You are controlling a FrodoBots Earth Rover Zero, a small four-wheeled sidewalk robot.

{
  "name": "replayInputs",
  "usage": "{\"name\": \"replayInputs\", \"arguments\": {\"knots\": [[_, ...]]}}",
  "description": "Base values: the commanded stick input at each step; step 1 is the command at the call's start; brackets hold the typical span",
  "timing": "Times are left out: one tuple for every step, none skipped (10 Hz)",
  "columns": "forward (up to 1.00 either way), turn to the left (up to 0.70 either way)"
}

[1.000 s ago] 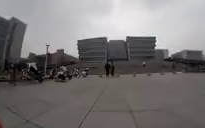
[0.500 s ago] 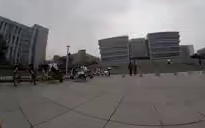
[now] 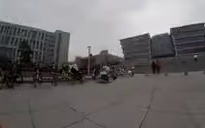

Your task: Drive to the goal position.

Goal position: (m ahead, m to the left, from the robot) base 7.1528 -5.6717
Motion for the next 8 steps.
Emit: {"name": "replayInputs", "arguments": {"knots": [[0.70,0.34],[0.70,0.34],[0.70,0.34],[0.70,0.23],[0.70,-0.01],[0.70,-0.01],[0.70,-0.01],[0.70,-0.36]]}}
